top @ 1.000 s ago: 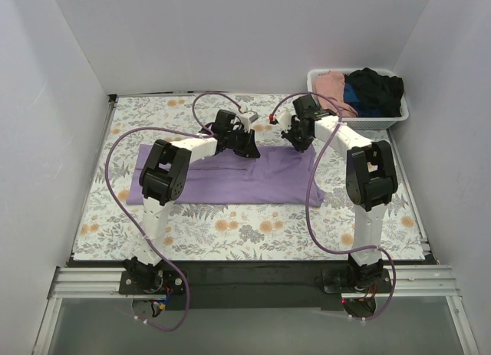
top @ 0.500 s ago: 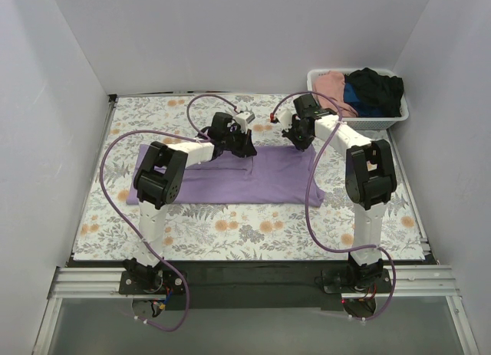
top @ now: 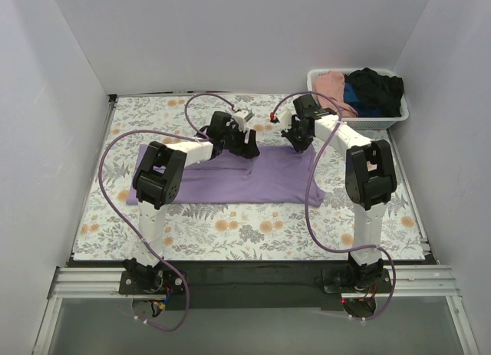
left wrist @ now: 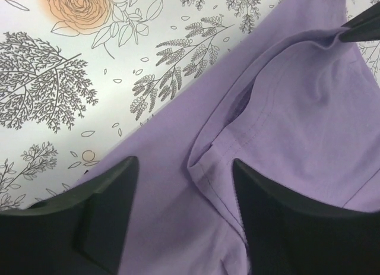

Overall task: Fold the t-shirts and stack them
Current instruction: Fold the tshirt

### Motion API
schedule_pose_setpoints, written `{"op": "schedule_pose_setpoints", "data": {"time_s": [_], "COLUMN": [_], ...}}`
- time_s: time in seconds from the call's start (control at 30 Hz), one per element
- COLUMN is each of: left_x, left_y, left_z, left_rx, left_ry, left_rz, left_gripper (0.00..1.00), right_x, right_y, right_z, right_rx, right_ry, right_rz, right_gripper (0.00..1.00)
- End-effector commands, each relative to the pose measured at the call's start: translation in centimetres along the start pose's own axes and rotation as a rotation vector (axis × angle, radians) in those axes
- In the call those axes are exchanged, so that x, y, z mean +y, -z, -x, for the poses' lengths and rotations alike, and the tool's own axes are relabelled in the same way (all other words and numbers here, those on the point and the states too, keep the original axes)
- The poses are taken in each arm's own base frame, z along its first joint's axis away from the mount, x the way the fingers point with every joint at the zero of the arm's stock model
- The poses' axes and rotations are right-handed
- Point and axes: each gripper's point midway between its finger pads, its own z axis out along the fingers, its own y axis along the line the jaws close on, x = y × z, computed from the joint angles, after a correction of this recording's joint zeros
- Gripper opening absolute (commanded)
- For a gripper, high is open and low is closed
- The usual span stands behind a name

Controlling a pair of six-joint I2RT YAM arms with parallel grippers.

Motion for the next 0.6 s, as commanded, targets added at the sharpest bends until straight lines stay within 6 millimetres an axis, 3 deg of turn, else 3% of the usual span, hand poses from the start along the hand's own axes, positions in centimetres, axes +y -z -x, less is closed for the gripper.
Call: {"op": "schedule_pose_setpoints", "data": {"time_s": [0.0, 0.03, 0.13, 0.17, 0.33, 0.5, 0.57], "left_x": [-1.2, -1.7, -1.6, -1.6, -0.4, 1.1, 2.0], "left_y": [3.4, 4.6, 6.5, 7.9, 11.1, 14.1, 15.3], "left_z": [4.3, 5.7, 6.2, 7.2, 5.7, 4.0, 3.8], "left_rx": [-0.093, -0.123, -0.135, -0.161, -0.119, -0.076, -0.058], "left_ry": [-0.019, -0.027, -0.011, -0.013, 0.036, 0.098, 0.108], "left_rz": [-0.001, -0.006, -0.004, 0.003, 0.024, 0.053, 0.050], "left_gripper": [0.68, 0.69, 0.69, 0.69, 0.70, 0.72, 0.73], "right_x": [0.9, 1.4, 3.5, 4.5, 7.6, 9.8, 10.4], "right_y": [3.1, 3.1, 3.5, 3.7, 4.3, 2.9, 2.4], "right_z": [2.6, 2.4, 2.5, 2.3, 2.0, 1.1, 0.7], "right_rx": [-0.070, -0.066, -0.065, -0.060, -0.060, -0.024, -0.006], "right_ry": [-0.012, -0.014, -0.023, -0.022, -0.053, -0.063, -0.081], "right_rz": [0.009, 0.026, 0.066, 0.083, 0.152, 0.210, 0.244], "right_gripper": [0.01, 0.01, 0.01, 0.01, 0.01, 0.01, 0.21]}}
